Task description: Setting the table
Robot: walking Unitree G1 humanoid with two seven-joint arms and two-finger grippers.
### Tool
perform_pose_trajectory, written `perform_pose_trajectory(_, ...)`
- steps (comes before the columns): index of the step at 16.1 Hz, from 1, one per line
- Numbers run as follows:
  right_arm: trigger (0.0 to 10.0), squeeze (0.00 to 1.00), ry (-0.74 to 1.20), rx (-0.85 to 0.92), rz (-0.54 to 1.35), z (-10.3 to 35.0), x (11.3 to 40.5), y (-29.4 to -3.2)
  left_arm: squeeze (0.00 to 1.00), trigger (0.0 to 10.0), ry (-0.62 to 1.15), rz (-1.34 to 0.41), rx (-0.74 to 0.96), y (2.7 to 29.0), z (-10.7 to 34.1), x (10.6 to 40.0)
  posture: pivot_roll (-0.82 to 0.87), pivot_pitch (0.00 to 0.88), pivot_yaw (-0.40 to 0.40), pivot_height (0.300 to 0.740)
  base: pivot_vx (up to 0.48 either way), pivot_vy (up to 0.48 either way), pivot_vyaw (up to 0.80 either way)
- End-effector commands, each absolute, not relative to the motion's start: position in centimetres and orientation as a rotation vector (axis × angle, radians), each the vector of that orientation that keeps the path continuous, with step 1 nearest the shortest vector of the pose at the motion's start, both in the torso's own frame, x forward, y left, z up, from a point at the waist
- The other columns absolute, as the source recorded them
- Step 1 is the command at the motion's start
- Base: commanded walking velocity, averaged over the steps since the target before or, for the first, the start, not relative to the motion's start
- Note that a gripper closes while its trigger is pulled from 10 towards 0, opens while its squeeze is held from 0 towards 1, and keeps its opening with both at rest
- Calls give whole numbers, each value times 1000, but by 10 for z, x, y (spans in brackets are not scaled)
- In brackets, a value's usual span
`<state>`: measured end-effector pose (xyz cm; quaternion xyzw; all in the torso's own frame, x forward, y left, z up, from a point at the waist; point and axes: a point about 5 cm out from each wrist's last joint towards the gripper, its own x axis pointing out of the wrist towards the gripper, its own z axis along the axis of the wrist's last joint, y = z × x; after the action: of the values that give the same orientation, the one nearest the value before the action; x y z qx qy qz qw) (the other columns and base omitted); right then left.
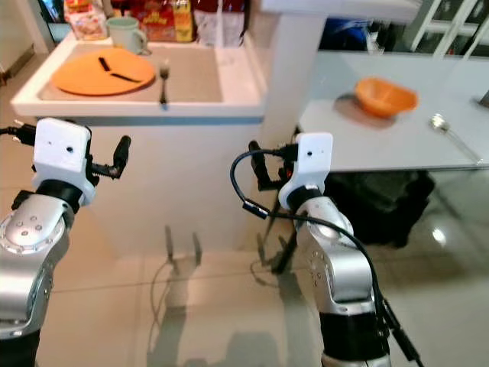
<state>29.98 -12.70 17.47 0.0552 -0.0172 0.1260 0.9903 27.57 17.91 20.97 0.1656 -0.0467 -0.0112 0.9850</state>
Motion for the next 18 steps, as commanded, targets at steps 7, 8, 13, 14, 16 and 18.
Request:
perform_pose_trajectory(7,10000,0,-37,138,224,175,301,-128,0,10000,-104,-34,353,177,212,276,86,0,-21,740,0,480,0)
perform_pose_trajectory(8,10000,0,-35,125,211,175,302,-129,0,10000,-106,-36,354,177,212,276,86,0,-21,740,0,480,0)
perform_pose_trajectory(13,10000,0,-78,103,169,180,304,-136,0,10000,-104,-29,335,176,210,276,85,0,-22,740,0,480,0)
perform_pose_trajectory(14,10000,0,-88,81,162,181,304,-137,0,10000,-100,-22,324,177,209,275,85,0,-22,740,0,480,0)
perform_pose_trajectory(16,10000,0,-85,65,163,181,304,-138,0,10000,-119,-4,305,179,211,274,86,0,-25,740,0,240,0)
perform_pose_trajectory(18,10000,0,-82,47,171,180,305,-137,0,10000,-125,-19,270,178,213,275,88,0,-26,740,0,0,0)
